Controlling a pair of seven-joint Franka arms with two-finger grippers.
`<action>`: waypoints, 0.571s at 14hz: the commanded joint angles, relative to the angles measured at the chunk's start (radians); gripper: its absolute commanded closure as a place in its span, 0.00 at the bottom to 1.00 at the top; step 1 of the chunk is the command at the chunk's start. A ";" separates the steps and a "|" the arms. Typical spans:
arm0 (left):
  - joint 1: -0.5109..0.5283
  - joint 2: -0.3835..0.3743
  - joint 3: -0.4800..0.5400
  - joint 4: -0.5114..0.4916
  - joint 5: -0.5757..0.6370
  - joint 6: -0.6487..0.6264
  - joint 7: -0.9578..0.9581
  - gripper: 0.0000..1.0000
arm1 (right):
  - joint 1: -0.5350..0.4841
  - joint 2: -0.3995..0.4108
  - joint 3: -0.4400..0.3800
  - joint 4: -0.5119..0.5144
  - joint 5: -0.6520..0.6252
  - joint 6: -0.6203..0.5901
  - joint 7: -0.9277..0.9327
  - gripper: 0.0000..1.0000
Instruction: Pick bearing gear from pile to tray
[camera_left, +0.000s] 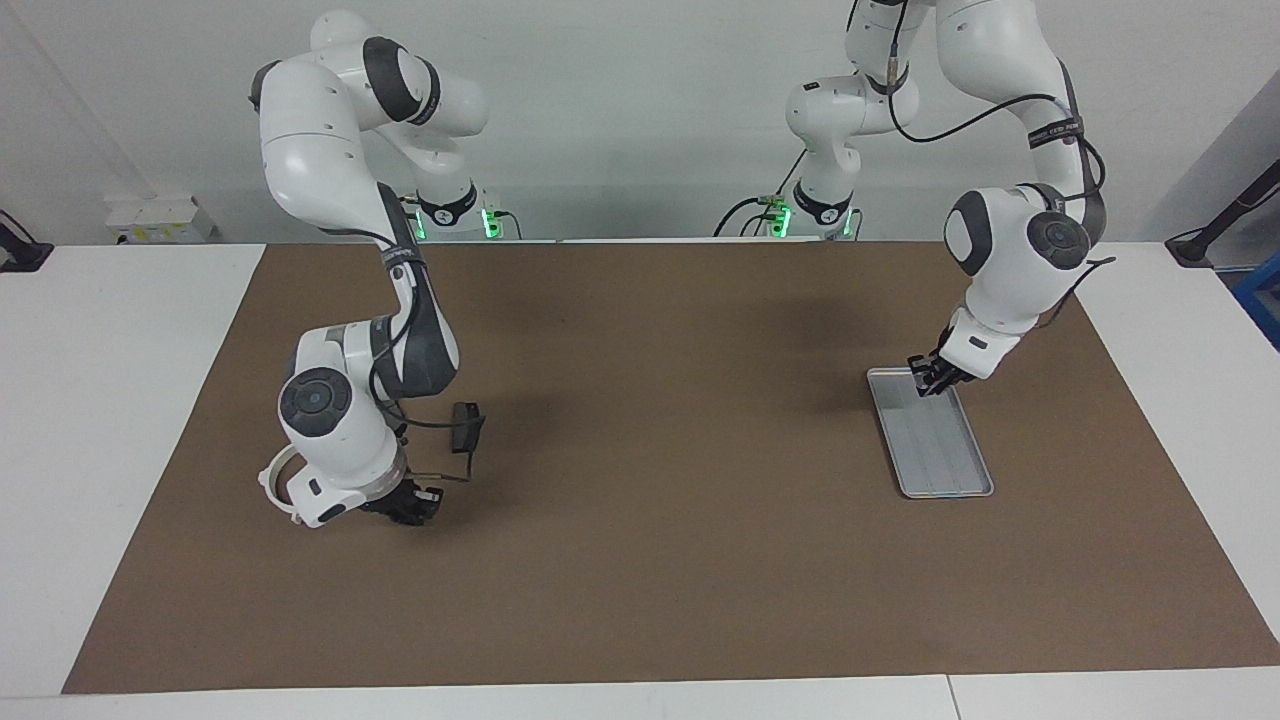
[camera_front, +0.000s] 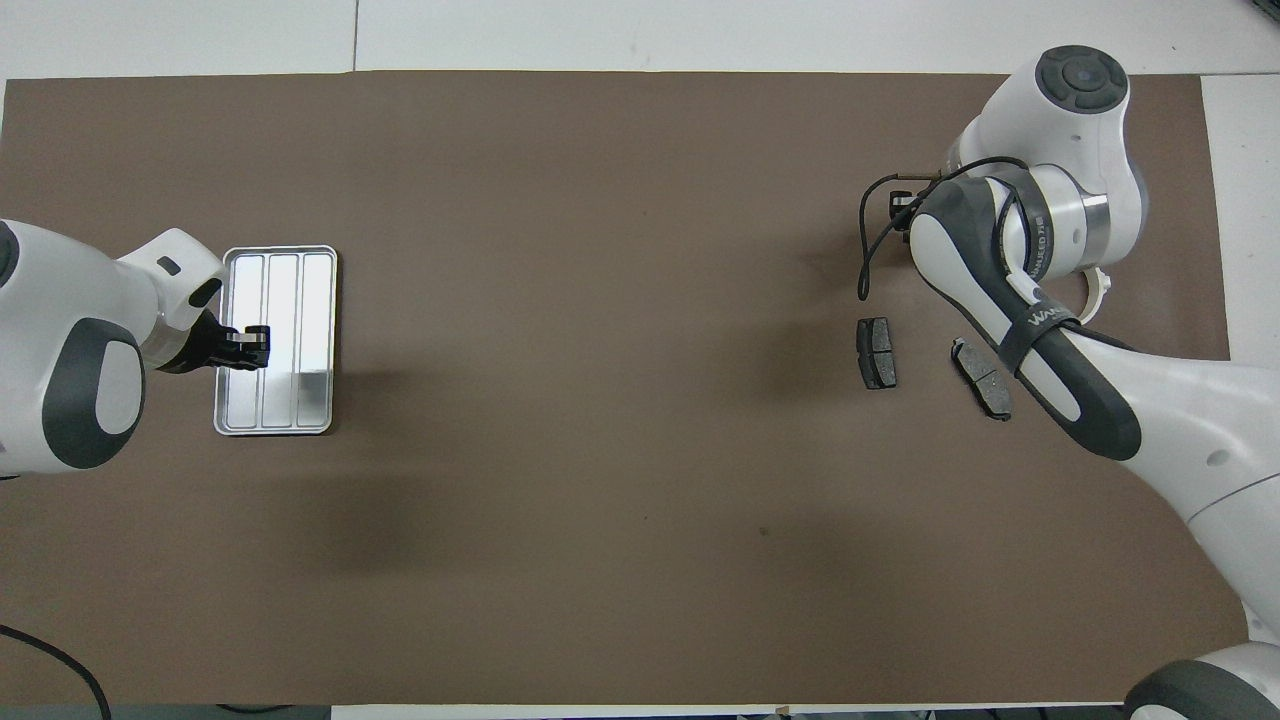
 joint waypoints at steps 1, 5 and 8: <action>0.016 -0.021 -0.014 -0.073 0.013 0.064 0.017 0.81 | 0.070 -0.099 0.033 0.095 -0.012 -0.258 0.021 1.00; 0.016 -0.026 -0.014 -0.164 0.011 0.166 0.008 0.77 | 0.215 -0.215 0.122 0.130 0.097 -0.415 0.363 1.00; 0.016 -0.021 -0.014 -0.178 0.010 0.177 -0.004 0.73 | 0.378 -0.209 0.125 0.135 0.161 -0.295 0.801 1.00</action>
